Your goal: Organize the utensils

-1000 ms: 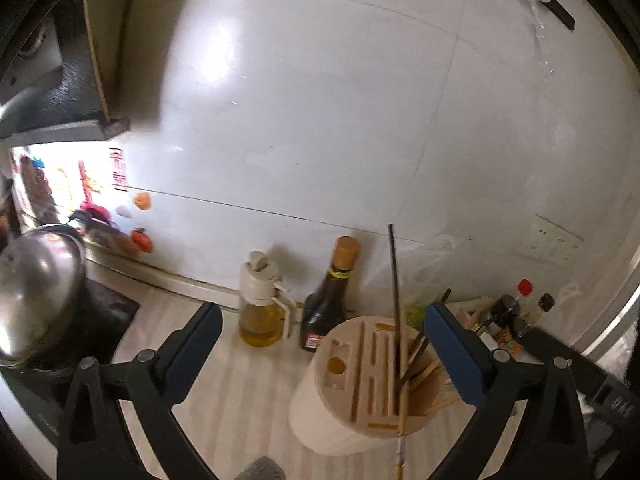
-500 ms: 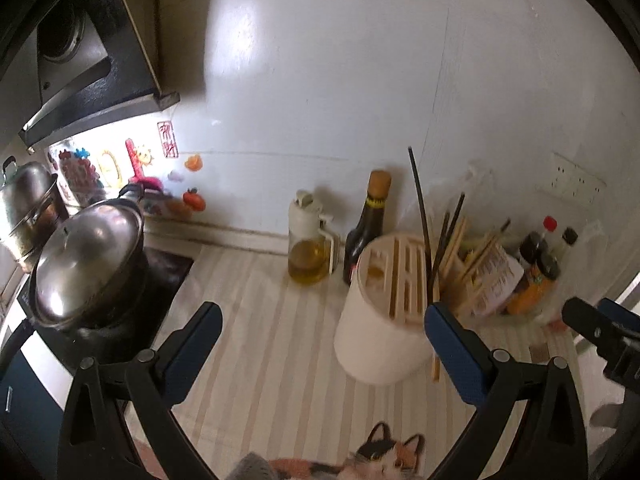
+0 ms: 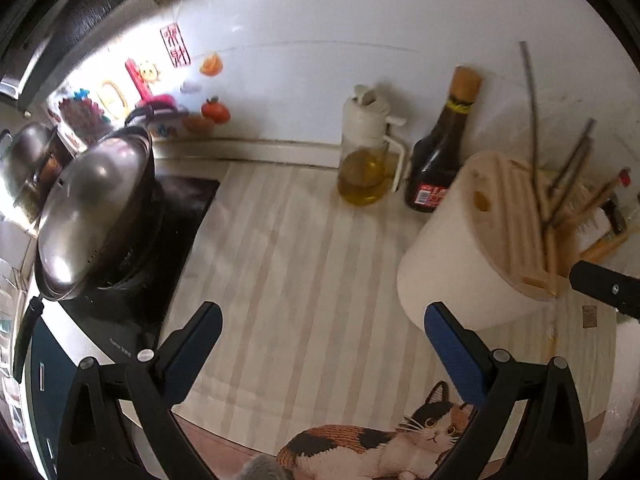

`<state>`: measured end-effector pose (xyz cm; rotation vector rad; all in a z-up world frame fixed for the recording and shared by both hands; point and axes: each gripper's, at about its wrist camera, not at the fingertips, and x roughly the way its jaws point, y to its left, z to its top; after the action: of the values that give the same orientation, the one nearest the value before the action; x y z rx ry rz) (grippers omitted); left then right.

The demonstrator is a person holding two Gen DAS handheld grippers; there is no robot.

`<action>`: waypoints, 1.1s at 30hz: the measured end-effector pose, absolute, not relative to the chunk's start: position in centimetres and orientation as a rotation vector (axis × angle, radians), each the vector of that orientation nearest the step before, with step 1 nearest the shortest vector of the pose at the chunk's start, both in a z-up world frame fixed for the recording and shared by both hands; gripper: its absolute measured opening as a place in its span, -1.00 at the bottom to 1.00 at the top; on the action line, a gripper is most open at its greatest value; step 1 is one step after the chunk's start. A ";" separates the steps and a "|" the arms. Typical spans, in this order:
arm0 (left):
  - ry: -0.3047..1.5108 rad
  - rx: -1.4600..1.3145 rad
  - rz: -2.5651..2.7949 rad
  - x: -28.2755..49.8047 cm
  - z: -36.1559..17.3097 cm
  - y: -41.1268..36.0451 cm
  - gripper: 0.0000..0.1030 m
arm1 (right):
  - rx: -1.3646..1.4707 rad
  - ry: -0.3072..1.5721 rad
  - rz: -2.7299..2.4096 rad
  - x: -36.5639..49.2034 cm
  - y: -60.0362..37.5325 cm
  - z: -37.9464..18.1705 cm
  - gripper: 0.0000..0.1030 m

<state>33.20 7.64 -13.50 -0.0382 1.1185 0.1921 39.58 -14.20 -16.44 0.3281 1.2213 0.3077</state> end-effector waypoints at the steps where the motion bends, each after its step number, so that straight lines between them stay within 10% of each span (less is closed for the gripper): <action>1: 1.122 -0.039 0.192 33.5 -13.7 7.8 1.00 | 0.318 1.230 0.304 40.0 -13.8 -16.6 0.03; 8: 1.122 -0.031 0.160 34.6 -13.6 7.4 1.00 | 0.285 1.250 0.275 41.8 -13.2 -16.8 0.02; 15: 1.129 -0.023 0.131 35.7 -13.8 7.1 1.00 | 0.217 1.264 0.252 42.1 -12.1 -17.7 -0.79; 29: 1.126 -0.046 0.107 35.9 -13.7 7.5 1.00 | 0.312 1.276 0.254 40.3 -13.3 -16.2 -0.74; 33: 1.123 -0.038 0.103 35.8 -13.6 7.4 1.00 | 0.333 1.283 0.262 40.2 -12.1 -16.2 -0.39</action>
<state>35.76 7.42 -13.62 -0.0378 1.1226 0.1031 40.22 -12.15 -16.16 0.3333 1.2832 0.2616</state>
